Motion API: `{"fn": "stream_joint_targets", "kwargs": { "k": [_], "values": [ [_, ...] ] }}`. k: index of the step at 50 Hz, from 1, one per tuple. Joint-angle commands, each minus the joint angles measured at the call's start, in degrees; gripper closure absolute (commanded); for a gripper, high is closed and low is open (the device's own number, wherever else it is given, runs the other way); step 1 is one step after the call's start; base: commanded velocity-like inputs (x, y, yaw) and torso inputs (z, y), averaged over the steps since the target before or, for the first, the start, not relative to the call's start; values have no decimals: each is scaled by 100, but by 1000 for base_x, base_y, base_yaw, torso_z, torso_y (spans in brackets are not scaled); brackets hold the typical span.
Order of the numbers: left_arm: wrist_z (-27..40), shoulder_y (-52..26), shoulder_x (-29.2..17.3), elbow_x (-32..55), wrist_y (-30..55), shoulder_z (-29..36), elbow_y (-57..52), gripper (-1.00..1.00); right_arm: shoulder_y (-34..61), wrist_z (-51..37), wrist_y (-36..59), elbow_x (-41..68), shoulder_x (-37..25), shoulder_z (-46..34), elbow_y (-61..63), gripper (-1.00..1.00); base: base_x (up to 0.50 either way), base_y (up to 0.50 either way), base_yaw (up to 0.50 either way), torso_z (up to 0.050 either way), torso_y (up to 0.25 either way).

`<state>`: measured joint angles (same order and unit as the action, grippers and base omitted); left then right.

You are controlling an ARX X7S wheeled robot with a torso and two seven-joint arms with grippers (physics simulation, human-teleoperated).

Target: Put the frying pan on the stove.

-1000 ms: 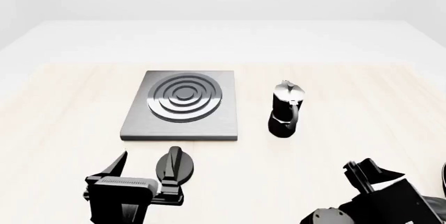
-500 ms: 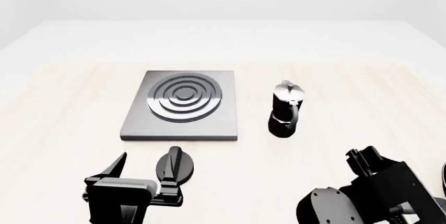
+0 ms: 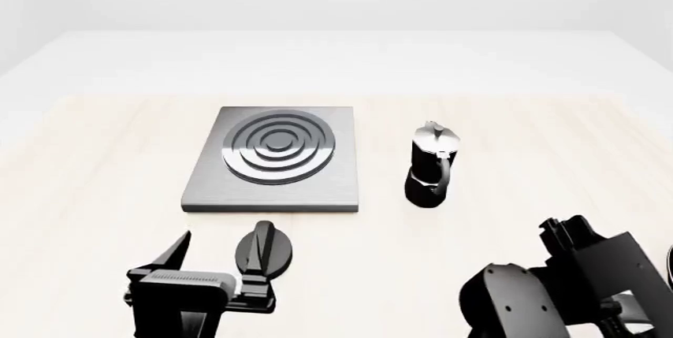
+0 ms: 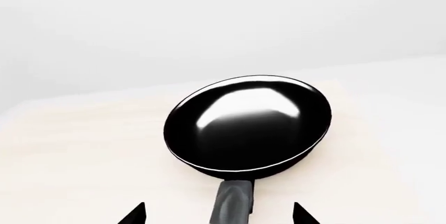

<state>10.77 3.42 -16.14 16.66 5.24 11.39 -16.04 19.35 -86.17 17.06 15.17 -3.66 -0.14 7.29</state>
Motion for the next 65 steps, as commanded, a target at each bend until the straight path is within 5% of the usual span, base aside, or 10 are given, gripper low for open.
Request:
{"fn": "stream_joint_targets", "kwargs": {
  "k": [1,65],
  "values": [
    [10,11,-17,16,-24,35,14,-100,55,-83,-40,28,21,230,-185,-100,0,0,0,0,0],
    [100,81,-161,138,-80,137,-83,-100,457,377,-1000,1134,70,426,-1966,-100,0,0,0,0,0]
  ]
}}
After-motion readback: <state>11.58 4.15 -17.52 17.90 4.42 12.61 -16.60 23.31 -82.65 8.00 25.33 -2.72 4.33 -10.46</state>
